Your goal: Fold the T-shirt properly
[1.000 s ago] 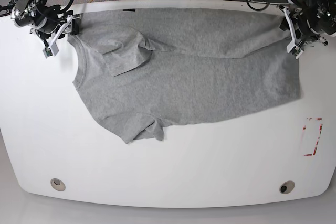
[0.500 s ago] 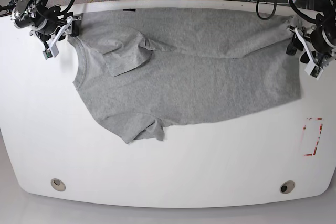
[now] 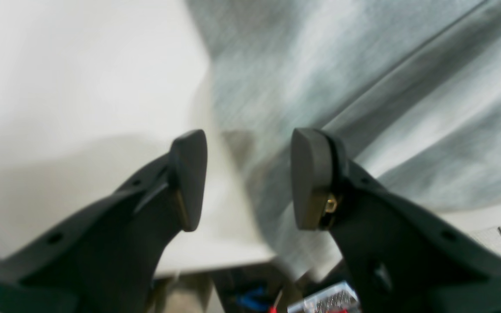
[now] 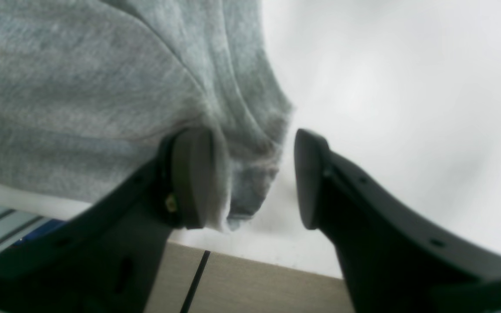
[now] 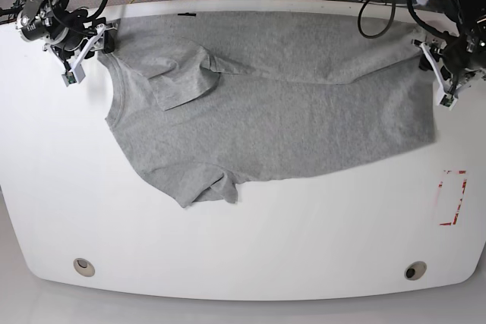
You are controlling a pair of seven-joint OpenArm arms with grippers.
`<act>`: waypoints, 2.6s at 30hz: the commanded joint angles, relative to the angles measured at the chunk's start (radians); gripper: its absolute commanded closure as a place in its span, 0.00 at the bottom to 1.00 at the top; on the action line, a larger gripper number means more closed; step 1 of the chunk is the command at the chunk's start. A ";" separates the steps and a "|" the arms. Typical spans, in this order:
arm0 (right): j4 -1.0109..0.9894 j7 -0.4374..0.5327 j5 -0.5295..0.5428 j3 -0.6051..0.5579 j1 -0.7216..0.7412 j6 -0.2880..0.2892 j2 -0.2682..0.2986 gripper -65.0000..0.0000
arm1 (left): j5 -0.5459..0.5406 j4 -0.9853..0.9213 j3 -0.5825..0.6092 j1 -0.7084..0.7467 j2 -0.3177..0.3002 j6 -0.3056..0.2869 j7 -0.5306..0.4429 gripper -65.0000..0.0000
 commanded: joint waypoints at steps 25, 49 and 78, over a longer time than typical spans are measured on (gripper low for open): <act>0.014 0.013 0.005 0.005 0.004 0.001 0.019 0.56 | 0.006 0.078 0.109 0.090 -0.018 -0.001 -0.002 0.56; 0.014 0.011 0.005 0.005 0.004 0.001 0.019 0.56 | 0.009 -0.005 0.110 0.048 -0.024 -0.001 -0.004 0.56; 0.014 0.011 0.005 0.005 0.004 0.001 0.019 0.56 | 0.009 -0.060 0.109 0.048 -0.018 -0.001 -0.002 0.98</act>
